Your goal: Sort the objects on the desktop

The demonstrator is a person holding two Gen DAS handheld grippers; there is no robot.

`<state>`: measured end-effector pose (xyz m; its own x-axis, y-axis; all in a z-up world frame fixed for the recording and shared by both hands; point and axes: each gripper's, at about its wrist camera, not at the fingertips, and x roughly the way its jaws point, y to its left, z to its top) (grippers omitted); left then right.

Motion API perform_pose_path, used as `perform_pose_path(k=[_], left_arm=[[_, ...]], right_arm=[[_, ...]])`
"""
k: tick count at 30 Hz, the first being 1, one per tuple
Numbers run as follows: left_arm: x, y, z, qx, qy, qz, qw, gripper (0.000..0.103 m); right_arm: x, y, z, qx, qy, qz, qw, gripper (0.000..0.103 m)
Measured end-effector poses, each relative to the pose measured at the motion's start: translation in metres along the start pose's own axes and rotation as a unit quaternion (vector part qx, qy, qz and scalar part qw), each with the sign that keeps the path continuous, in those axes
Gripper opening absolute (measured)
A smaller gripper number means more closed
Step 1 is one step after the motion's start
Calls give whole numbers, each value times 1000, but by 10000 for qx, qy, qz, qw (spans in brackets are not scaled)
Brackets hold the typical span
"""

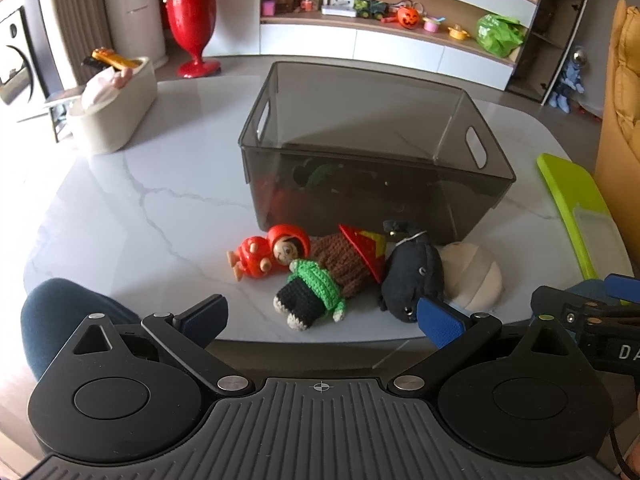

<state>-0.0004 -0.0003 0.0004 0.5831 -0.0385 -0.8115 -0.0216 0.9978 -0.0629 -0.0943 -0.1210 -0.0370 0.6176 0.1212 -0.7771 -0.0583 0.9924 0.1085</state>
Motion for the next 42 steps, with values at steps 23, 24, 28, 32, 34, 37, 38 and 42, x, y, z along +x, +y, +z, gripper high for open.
perform_pose_path(k=[23, 24, 28, 32, 34, 37, 38, 42], left_arm=[[1, -3, -3, -19, 94, -58, 9999, 103], [1, -3, -3, -16, 95, -59, 9999, 103], [2, -2, -2, 47, 9, -8, 10000, 103], [2, -3, -3, 40, -13, -25, 10000, 103], [2, -4, -4, 50, -36, -35, 10000, 103], [3, -5, -4, 62, -24, -37, 10000, 103], [3, -5, -4, 69, -13, -31, 10000, 103], [5, -5, -4, 77, -1, -15, 10000, 103]], right_arm=[[3, 1, -3, -118, 50, -5, 9999, 103], [3, 1, -3, -124, 50, -4, 9999, 103], [3, 1, -4, -134, 59, -14, 9999, 103], [3, 2, -5, -140, 53, -13, 9999, 103], [3, 2, -5, -134, 59, -14, 9999, 103], [4, 2, -5, -132, 69, -12, 9999, 103], [5, 2, -5, -130, 75, -11, 9999, 103], [6, 2, -5, -115, 102, 26, 9999, 103]])
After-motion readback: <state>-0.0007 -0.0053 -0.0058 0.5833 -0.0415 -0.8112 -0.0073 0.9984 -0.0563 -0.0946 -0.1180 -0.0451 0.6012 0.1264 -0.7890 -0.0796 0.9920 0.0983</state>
